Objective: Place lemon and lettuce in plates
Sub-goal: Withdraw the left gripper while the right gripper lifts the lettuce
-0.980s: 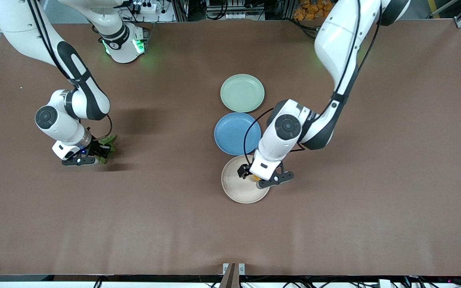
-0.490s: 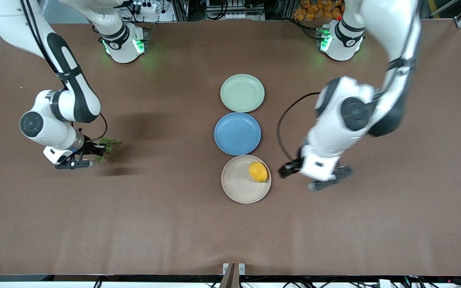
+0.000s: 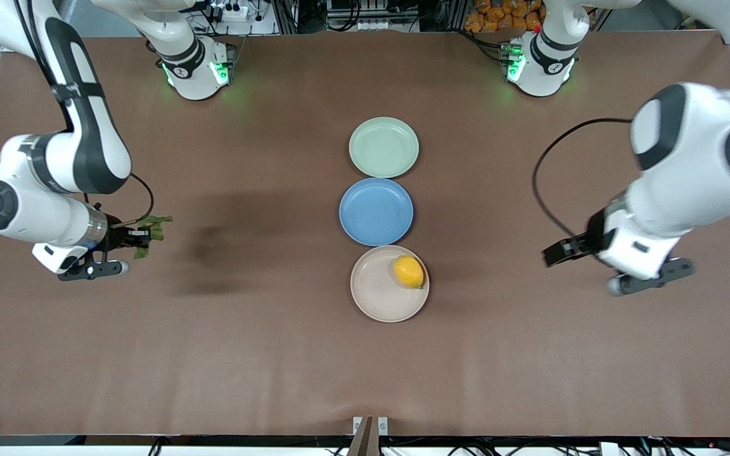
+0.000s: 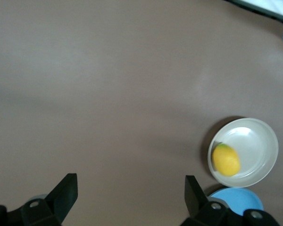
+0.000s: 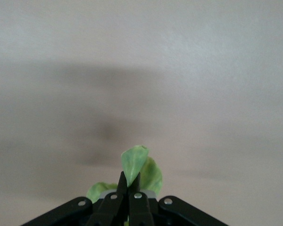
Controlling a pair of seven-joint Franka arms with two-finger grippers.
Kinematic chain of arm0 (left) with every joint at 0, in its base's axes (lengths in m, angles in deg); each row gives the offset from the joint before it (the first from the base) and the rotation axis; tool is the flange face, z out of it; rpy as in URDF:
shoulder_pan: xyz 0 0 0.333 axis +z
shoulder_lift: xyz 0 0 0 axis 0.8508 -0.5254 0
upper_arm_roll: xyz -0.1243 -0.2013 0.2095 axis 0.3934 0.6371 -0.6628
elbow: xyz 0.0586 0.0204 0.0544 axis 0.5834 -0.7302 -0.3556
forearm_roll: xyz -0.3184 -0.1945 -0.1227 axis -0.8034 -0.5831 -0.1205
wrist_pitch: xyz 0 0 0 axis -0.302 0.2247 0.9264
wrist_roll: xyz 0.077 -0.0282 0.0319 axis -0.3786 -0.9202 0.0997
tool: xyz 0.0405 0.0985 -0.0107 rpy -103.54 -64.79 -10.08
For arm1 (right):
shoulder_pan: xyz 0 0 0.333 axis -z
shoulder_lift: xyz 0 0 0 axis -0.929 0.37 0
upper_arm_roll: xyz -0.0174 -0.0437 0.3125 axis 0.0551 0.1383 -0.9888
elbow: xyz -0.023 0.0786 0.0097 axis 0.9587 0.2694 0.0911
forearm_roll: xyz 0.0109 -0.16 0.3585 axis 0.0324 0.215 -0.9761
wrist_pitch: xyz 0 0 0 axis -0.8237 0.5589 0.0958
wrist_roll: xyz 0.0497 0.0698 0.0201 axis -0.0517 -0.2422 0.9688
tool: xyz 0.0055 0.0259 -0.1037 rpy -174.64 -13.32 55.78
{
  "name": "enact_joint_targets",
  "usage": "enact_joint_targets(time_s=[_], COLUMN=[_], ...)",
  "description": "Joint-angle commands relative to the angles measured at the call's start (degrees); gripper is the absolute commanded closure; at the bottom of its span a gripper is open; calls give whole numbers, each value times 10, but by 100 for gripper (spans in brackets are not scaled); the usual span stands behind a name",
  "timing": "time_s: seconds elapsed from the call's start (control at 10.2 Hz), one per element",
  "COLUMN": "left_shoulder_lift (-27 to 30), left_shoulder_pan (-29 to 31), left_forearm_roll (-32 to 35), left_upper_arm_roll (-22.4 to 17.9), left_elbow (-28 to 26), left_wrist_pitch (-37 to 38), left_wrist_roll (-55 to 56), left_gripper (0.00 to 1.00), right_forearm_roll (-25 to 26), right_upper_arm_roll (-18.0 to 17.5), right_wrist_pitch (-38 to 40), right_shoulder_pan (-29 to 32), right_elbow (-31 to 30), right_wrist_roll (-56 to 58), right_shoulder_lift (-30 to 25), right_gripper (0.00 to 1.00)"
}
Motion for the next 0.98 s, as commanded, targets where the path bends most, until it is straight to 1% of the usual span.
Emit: enact_joint_targets(time_s=[0.0,0.2,0.29,0.39,0.59,0.69,0.78,0.88], left_shoulder_lift=[43,57,64,76,107,124,133,150], left_shoulder_pan=[38,77,85,86,86,83,80,82], left_forearm_roll=[-4,4,6,5,5,5,4,4], left_upper_arm_roll=[4,4,4,4,8,9,14,34], left_elbow=[-17,-17,-17,-17,-21,-26,-27,-31], left_wrist_pitch=[42,45,52,65,87,106,115,123], left_wrist_roll=[-58,-108,-120,-119,-115,-111,-104,-82], left_gripper=[0,0,0,0,0,0,0,0], right_forearm_roll=[-5,-7,-12,-23,-25,-25,-25,-25], right_upper_arm_roll=[-1,-1,-5,-14,-16,-23,-48,-72], right_wrist_pitch=[38,32,33,33,39,39,36,32], right_shoulder_pan=[-43,-94,-110,-131,-191,-216,-223,-233], right_elbow=[47,67,68,65,53,46,37,26], right_wrist_roll=[-20,-66,-90,-110,-182,-226,-261,-300], right_shoulder_lift=[3,8,6,3,-16,-26,-32,-38], right_gripper=[100,100,100,100,100,100,100,100])
